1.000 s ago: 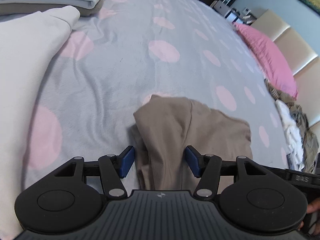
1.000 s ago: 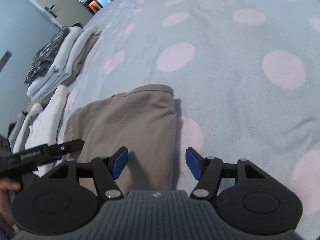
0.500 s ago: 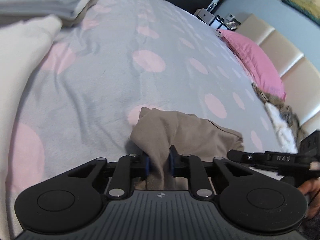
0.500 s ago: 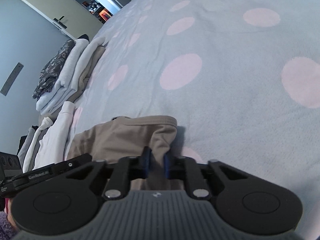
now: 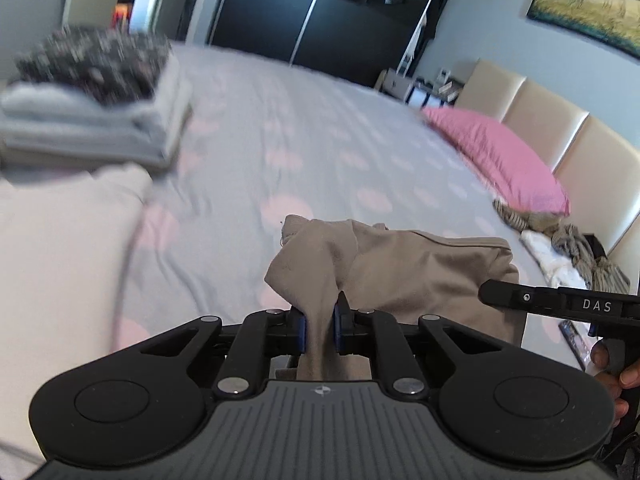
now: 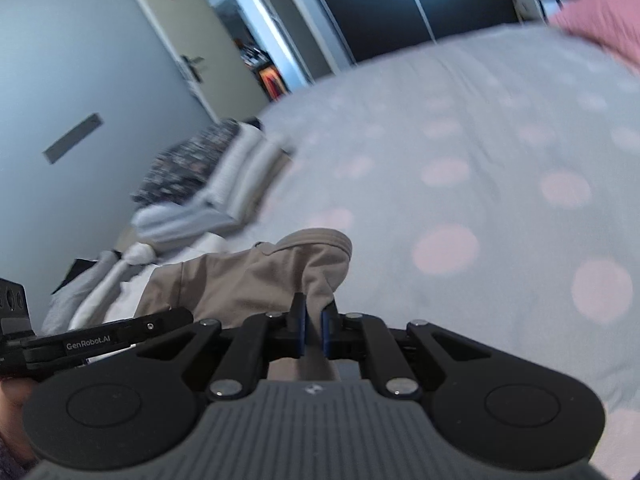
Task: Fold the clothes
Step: 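Carry the folded shirt onto the white garment by the stacks, open both grippers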
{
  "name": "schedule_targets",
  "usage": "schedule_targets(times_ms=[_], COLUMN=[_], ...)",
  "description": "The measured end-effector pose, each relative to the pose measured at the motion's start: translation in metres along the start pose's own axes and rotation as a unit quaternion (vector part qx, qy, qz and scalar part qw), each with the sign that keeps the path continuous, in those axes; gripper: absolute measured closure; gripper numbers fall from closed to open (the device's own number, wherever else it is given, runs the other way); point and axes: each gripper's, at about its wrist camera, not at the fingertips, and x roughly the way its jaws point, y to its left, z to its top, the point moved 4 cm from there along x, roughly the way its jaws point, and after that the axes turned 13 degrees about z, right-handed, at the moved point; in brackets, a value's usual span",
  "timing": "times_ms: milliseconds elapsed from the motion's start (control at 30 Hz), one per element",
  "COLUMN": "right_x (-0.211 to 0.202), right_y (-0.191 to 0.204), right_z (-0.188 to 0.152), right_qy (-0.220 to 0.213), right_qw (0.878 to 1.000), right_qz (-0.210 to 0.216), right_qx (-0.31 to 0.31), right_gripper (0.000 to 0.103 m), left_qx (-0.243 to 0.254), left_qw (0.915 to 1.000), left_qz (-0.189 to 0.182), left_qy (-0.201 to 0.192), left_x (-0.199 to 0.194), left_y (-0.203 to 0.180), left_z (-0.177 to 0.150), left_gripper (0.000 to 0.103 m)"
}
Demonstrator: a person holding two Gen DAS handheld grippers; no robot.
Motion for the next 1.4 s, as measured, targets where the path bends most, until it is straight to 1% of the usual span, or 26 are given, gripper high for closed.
schedule_targets(times_ms=[133,233,467,600,700,800,933,1000,1167,1267,1400], right_x=[-0.004,0.004,0.048,0.076,0.099,0.121,0.153,0.171,0.221,0.25,0.283], right_y=[0.041,0.072,0.143,0.178,0.198,0.206,0.203,0.198,0.173,0.154,0.132], right_z=[0.014,0.025,0.043,0.047,0.046,0.041,0.035,0.034,0.036,0.033,0.027], right_qy=[-0.02,-0.027,-0.025,-0.015,0.002,0.016,0.038,0.045,0.071,0.087,0.101], right_qw=[0.999,0.997,0.991,0.987,0.984,0.984,0.984,0.985,0.988,0.989,0.989], right_qz=[0.025,0.048,0.114,0.152,0.169,0.168,0.161,0.152,0.119,0.1,0.079], right_qx=[-0.037,-0.054,-0.067,-0.058,-0.053,-0.057,-0.06,-0.068,-0.065,-0.064,-0.066], right_gripper=[0.094,0.095,0.096,0.096,0.096,0.096,0.096,0.096,0.096,0.096,0.096], left_qx=[-0.005,-0.002,-0.01,-0.01,0.001,0.021,0.034,0.034,0.032,0.029,0.029], left_qw=[0.9989,0.9972,0.9894,0.986,0.9859,0.9858,0.9851,0.9855,0.9876,0.9882,0.9868], left_qz=[0.012,0.03,0.077,0.105,0.12,0.137,0.156,0.157,0.152,0.15,0.157], left_qy=[-0.045,-0.069,-0.122,-0.129,-0.116,-0.095,-0.064,-0.053,-0.024,-0.004,0.026], left_x=[-0.043,-0.072,-0.131,-0.154,-0.157,-0.143,-0.105,-0.083,-0.028,0.003,0.039], left_y=[0.018,0.035,0.093,0.128,0.149,0.165,0.188,0.197,0.215,0.231,0.247], left_z=[0.018,0.033,0.068,0.083,0.092,0.098,0.1,0.102,0.103,0.097,0.088], left_gripper=[0.093,0.093,0.093,0.093,0.093,0.093,0.093,0.093,0.093,0.092,0.092])
